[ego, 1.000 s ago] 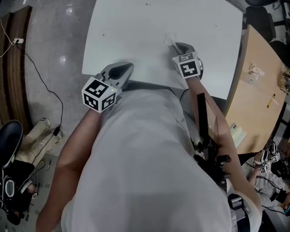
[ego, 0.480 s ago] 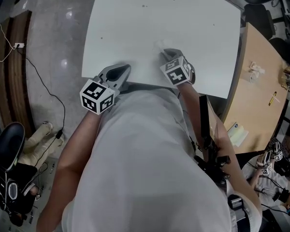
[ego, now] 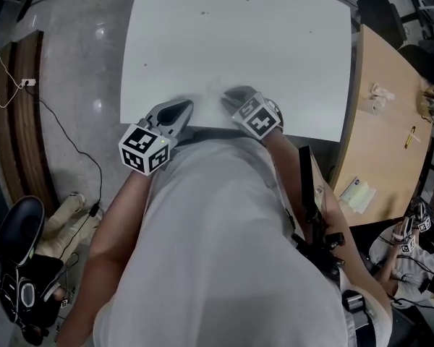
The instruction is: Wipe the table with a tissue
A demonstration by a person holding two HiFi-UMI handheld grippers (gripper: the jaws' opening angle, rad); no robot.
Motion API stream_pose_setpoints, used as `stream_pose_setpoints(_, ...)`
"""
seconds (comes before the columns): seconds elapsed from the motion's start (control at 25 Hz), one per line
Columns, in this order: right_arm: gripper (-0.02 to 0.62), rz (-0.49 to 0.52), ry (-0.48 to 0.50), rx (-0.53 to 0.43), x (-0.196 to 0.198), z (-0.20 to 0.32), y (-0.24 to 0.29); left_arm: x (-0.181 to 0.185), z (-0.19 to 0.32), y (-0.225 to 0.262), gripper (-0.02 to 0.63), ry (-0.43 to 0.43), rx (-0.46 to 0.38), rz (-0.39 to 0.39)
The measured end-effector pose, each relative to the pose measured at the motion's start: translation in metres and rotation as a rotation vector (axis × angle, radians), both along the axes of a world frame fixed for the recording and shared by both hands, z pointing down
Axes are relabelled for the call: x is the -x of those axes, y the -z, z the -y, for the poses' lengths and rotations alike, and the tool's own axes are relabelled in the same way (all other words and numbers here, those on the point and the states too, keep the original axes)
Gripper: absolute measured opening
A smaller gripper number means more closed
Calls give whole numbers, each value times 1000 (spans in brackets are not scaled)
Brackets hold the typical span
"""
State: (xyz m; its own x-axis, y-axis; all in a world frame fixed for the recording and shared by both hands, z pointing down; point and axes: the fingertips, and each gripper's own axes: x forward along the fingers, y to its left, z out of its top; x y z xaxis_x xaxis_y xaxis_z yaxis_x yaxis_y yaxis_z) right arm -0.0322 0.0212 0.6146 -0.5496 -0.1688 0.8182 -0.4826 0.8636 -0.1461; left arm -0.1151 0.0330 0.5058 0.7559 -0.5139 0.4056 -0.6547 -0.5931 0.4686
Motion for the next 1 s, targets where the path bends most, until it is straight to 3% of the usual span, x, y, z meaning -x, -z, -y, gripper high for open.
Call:
stream_pose_setpoints(0.24, 63, 325, -266, 56, -17, 3, 41, -3, 8, -1, 5, -7, -10, 11)
stream_pose_setpoints(0.44, 63, 487, -454, 43, -59, 24, 66, -13, 10, 7, 5, -20, -21, -1)
stream_pose_setpoints(0.6, 63, 517, -551, 11, -90, 32, 72, -27, 6, 9, 5, -59, -26, 3)
stream_pose_setpoints(1.0, 64, 436, -663, -37, -156, 31, 65, -72, 13, 17, 6, -139, -29, 10)
